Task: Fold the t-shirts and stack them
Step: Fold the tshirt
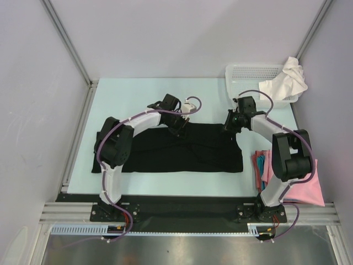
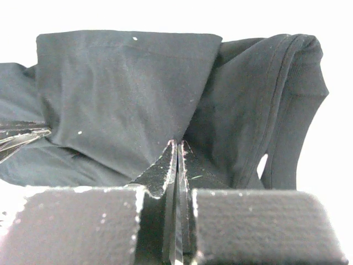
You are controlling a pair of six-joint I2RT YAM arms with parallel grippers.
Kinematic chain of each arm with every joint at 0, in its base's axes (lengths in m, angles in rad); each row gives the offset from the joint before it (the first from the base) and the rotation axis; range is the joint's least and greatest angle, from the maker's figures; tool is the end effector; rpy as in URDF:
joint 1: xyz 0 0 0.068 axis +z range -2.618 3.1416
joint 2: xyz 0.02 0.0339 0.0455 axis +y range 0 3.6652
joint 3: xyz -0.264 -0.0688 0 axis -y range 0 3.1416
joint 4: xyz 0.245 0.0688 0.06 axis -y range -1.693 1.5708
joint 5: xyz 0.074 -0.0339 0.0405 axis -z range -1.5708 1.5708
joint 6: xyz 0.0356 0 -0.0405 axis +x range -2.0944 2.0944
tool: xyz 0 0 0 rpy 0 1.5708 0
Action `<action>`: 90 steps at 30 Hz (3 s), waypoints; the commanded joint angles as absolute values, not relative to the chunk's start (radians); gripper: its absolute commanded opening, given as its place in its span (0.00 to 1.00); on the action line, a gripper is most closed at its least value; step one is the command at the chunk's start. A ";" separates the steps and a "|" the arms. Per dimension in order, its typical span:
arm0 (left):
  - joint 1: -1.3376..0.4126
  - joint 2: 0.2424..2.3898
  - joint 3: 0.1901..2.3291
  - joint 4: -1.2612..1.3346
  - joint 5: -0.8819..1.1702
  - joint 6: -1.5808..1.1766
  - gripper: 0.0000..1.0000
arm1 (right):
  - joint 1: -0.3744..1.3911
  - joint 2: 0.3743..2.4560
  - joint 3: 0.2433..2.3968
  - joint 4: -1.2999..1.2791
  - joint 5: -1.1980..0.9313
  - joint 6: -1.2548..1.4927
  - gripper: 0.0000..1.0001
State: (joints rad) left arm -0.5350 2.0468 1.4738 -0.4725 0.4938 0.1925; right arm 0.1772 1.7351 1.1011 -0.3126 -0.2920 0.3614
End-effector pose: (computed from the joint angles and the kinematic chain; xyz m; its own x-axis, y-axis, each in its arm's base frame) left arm 0.3632 -0.2349 0.1746 -0.6055 0.5547 -0.5707 0.7837 0.5402 -0.3066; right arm 0.3519 0.0734 0.1894 -0.8654 0.1890 -0.4641 -0.0304 0.9046 0.4251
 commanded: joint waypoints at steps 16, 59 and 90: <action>-0.512 1.928 1.402 -0.460 0.581 0.250 0.00 | 0.178 1.635 1.098 -0.479 -0.383 0.273 0.00; 0.267 1.657 1.118 -0.474 0.184 0.406 0.83 | 0.164 1.825 1.230 -0.330 0.054 0.232 0.49; 0.422 1.695 0.996 -0.353 0.144 0.515 0.00 | 0.207 1.931 1.347 -0.231 -0.021 0.207 0.22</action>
